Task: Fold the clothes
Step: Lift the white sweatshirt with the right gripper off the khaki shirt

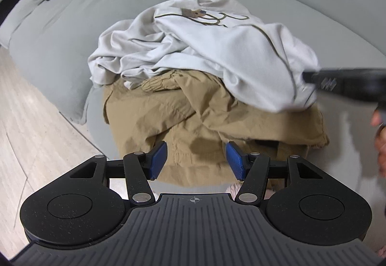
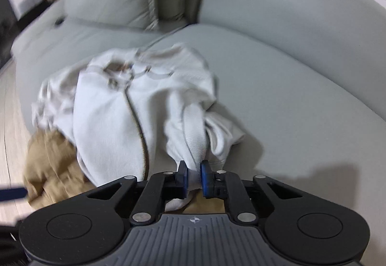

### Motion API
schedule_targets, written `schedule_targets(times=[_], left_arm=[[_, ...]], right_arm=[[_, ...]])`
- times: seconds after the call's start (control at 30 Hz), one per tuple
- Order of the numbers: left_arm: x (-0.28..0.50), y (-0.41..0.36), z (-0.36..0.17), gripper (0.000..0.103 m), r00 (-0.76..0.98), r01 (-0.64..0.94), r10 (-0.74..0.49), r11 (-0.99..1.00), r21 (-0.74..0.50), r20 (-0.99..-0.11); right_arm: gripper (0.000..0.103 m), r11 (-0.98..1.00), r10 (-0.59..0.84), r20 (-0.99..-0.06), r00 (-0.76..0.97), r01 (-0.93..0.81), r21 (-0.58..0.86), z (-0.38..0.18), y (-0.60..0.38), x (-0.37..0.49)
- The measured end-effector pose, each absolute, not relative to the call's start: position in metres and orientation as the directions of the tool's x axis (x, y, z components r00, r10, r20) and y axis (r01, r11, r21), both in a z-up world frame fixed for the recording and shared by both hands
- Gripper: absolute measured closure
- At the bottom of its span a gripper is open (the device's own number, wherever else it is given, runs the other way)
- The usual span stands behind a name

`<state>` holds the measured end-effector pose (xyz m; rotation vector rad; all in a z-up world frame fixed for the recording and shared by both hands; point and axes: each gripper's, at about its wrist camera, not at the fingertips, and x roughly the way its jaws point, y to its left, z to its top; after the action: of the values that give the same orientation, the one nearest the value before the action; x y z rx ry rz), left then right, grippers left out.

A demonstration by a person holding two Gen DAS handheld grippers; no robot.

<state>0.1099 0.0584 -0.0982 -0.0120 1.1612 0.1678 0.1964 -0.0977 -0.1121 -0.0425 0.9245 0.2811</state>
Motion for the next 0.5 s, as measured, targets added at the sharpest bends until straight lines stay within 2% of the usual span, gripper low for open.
schedule_targets(times=[0.13, 0.33, 0.5], left_arm=[[0.096, 0.044, -0.081, 0.043, 0.425, -0.103, 0.121, 0.991, 0.085, -0.897], [0.073, 0.003, -0.054, 0.043, 0.494, -0.005, 0.078, 0.996, 0.088, -0.866], [0.043, -0.064, -0.039, 0.043, 0.528, 0.168, -0.01, 0.981, 0.093, -0.849]], right_arm=[[0.095, 0.989, 0.093, -0.718, 0.69, -0.144, -0.011, -0.069, -0.133, 0.169], [0.095, 0.999, -0.037, -0.661, 0.749, 0.023, -0.031, -0.025, -0.208, 0.111], [0.095, 0.972, -0.212, -0.634, 0.743, 0.23, -0.054, -0.006, -0.295, 0.023]])
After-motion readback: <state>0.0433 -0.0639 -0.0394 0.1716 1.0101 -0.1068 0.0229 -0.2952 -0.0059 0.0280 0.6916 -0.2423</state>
